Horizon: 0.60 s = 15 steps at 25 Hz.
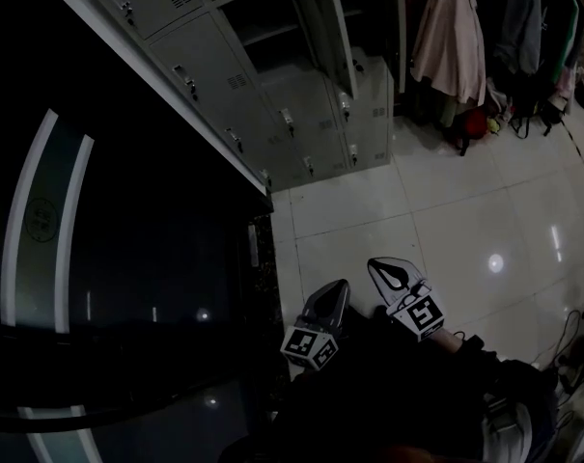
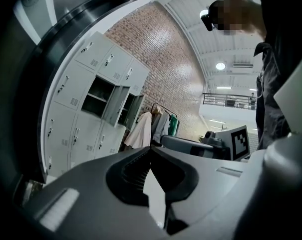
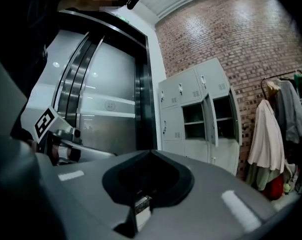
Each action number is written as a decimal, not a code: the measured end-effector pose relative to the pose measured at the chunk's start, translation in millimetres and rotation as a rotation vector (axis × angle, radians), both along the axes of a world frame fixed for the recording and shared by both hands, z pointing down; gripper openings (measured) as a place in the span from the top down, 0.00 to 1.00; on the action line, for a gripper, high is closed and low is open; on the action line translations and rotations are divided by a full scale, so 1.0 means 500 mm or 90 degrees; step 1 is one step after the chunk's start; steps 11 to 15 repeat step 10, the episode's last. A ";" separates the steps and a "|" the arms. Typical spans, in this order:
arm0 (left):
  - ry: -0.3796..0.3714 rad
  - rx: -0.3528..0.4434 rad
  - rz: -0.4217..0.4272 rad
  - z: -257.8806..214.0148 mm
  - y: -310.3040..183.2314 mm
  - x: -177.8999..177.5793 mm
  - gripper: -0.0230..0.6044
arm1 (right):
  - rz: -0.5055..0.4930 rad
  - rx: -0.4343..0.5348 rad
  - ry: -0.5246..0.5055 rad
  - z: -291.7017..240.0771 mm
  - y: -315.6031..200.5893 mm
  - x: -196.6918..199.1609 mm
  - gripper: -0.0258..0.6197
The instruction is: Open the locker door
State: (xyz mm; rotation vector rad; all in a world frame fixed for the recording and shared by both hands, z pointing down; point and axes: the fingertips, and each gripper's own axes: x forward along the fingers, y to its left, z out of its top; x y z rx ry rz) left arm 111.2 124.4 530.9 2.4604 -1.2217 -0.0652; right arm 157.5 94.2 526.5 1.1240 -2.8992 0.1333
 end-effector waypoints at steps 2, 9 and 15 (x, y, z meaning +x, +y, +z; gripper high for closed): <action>-0.008 -0.001 0.014 0.010 0.007 0.016 0.95 | 0.012 0.002 -0.014 -0.006 0.005 0.012 0.96; -0.017 0.034 0.041 -0.027 -0.008 0.082 0.95 | 0.035 0.012 -0.020 -0.013 0.015 0.070 0.96; -0.018 0.035 0.044 -0.028 -0.006 0.088 0.95 | 0.037 0.011 -0.021 -0.011 0.019 0.077 0.96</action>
